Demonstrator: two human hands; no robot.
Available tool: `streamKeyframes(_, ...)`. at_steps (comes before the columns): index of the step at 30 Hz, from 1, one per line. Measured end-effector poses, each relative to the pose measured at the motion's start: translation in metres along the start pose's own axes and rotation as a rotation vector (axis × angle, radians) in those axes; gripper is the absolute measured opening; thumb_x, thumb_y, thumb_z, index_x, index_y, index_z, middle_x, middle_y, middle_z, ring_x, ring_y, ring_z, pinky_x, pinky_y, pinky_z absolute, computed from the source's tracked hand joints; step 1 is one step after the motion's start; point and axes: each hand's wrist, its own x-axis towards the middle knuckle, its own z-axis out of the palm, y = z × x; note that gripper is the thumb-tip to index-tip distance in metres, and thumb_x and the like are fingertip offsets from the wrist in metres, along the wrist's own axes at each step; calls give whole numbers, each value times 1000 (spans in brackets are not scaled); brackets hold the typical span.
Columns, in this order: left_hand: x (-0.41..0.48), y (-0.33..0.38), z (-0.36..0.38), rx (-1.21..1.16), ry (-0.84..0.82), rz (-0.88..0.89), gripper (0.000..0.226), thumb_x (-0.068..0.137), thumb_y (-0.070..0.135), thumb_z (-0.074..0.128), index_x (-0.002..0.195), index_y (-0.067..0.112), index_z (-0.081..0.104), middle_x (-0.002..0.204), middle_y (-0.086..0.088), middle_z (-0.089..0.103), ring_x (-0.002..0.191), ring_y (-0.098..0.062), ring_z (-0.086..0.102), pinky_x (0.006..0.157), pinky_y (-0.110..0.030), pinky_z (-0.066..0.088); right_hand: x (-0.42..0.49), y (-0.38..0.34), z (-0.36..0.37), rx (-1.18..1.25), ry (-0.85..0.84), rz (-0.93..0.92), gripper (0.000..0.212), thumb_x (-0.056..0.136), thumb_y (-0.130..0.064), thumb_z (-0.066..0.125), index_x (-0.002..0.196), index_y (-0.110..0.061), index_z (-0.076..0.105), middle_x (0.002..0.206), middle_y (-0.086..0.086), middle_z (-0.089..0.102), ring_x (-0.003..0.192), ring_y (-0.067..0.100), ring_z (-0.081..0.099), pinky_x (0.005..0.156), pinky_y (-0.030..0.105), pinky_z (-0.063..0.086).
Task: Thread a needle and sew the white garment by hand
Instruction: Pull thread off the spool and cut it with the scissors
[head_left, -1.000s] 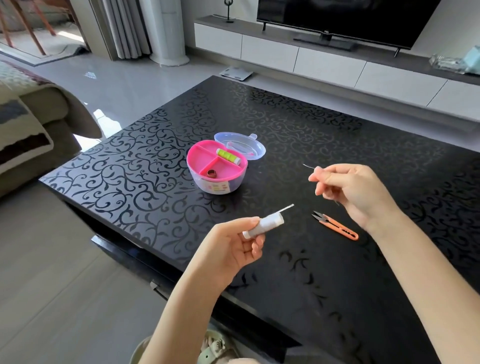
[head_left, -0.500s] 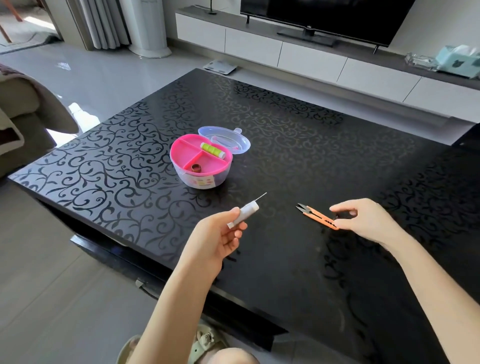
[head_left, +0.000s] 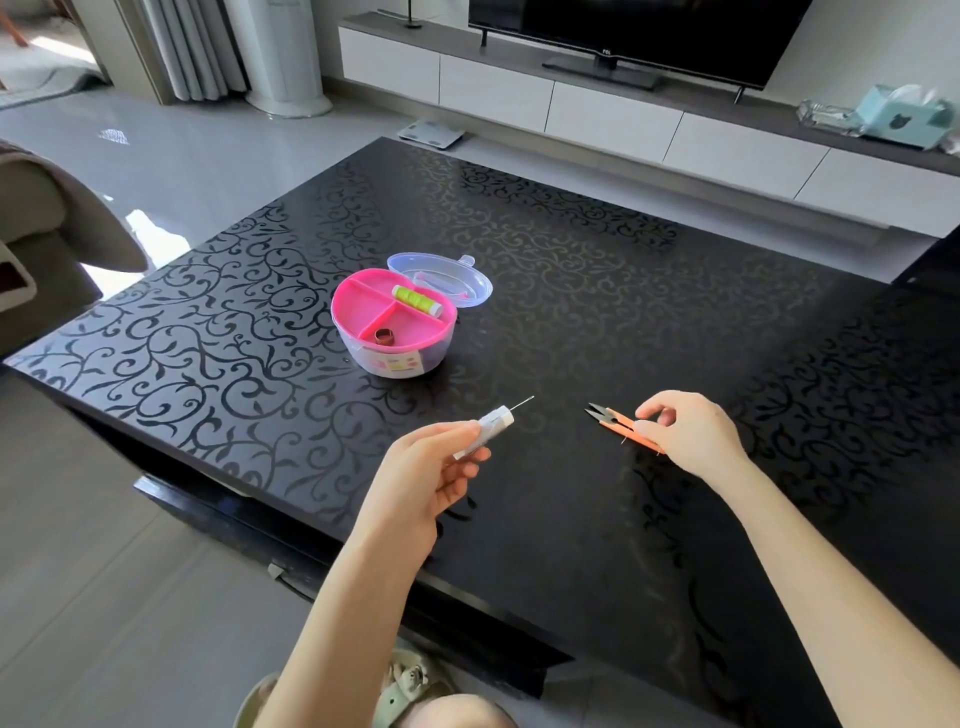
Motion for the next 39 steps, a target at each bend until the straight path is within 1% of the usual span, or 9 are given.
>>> streamKeyframes(3,1,-1,1,3,-5,-1,9,89,14,61,87,14,70,65,2,67,59,-9,53,63,-22,42,4,-2,4,159,-6,64,8,84,-16,66,77,-19,68,77,-2,65,74,20,60,61,27,42)
streamKeyframes(7,0,-2,1,19,-39,16,8,87,13,64,92,11,71,70,1,67,61,-7,54,63,-19,44,-10,-21,-5,159,216,-53,23,92,-15,57,113,-22,65,80,-3,66,76,17,58,69,26,39)
streamKeyframes(10,1,-2,3,53,-47,27,8,86,15,66,90,10,72,67,1,63,59,-6,52,62,-19,44,-47,-58,-15,605,-75,-333,28,90,-21,62,116,-32,64,95,-8,70,93,5,63,81,14,46)
streamKeyframes(15,-2,1,1,49,-163,-4,25,90,28,62,94,7,76,64,1,55,56,-6,47,61,-18,42,-82,-83,0,261,-29,-707,24,84,-32,70,108,-33,68,94,-18,64,95,2,55,82,9,37)
streamKeyframes(18,-4,4,1,-58,-199,-64,43,91,43,53,77,10,77,62,-1,56,57,-9,49,63,-21,42,-85,-88,4,374,1,-688,13,85,-23,71,97,-26,72,82,-13,65,81,6,57,71,9,37)
streamKeyframes(21,-3,7,-1,-213,-253,-68,52,90,47,46,86,2,73,64,-7,59,58,-14,51,64,-25,43,-91,-89,6,516,-28,-590,11,85,-21,69,95,-26,72,81,-15,69,79,0,59,69,7,40)
streamKeyframes(26,-5,4,-2,-69,-368,171,20,84,9,61,102,3,69,69,1,61,64,-8,53,68,-20,46,-96,-92,8,756,-111,-463,17,88,-18,66,98,-32,67,80,-10,73,72,3,66,68,14,50)
streamKeyframes(32,-6,-1,-1,40,-277,274,18,81,16,67,96,9,73,78,0,67,71,-7,56,77,-25,46,-100,-96,12,461,250,-594,16,84,-33,70,100,-30,71,105,-19,65,103,-4,57,87,9,41)
streamKeyframes(39,-5,3,-8,184,-303,378,20,70,26,75,86,15,75,84,-9,74,88,-19,68,86,-27,50,-94,-99,-6,428,52,-651,11,83,-19,72,79,-28,67,83,-15,60,79,8,54,69,11,36)
